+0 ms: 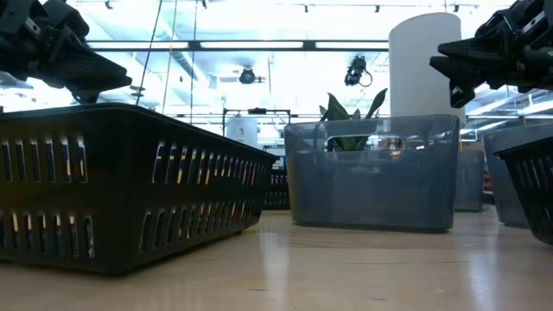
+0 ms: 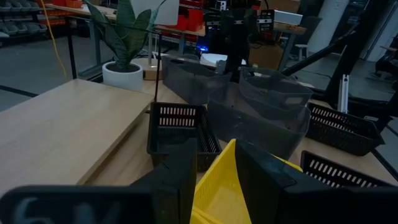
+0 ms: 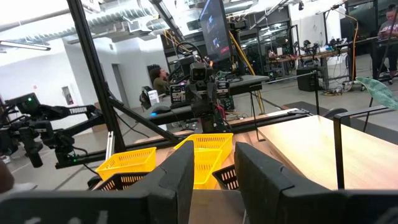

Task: Stack baskets on shelf by color

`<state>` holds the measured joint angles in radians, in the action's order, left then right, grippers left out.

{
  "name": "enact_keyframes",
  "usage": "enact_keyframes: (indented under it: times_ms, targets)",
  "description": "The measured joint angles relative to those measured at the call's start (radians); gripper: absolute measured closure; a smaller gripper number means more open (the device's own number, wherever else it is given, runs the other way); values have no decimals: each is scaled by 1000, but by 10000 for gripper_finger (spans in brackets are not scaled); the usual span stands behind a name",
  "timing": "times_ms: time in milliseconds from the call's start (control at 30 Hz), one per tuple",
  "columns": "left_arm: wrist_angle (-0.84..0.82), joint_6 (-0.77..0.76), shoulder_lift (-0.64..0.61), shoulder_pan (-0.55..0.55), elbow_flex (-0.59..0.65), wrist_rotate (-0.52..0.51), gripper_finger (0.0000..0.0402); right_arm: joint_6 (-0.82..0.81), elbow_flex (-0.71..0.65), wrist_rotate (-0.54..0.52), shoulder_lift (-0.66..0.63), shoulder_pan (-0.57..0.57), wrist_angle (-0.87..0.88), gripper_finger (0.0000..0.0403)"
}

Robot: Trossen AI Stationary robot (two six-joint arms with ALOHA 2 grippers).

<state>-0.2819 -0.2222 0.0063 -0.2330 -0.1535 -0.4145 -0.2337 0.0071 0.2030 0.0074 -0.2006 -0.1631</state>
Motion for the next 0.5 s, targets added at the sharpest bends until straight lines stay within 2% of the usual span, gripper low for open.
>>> enact_keyframes:
  times_ms: [500]
  targets:
    - [0,0,0,0,0,0,285,0,0,0,0,0,0,282]
